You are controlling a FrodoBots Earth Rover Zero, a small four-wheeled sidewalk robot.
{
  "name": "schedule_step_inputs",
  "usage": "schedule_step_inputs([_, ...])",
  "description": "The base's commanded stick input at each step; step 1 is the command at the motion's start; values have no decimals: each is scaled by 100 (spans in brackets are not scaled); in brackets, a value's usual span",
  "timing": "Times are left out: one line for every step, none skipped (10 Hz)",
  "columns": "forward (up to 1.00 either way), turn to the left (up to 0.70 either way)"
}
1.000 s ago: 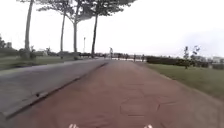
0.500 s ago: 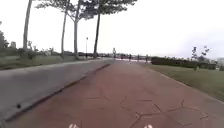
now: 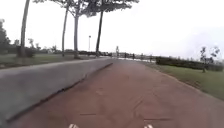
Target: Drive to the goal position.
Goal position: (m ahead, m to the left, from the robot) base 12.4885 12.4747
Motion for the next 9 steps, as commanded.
schedule_step_inputs([100, -28])
schedule_step_inputs([100, -40])
schedule_step_inputs([100, -40])
schedule_step_inputs([100, -40])
schedule_step_inputs([100, -40])
schedule_step_inputs([100, -40])
schedule_step_inputs([100, -40])
schedule_step_inputs([100, -40])
schedule_step_inputs([100, -35])
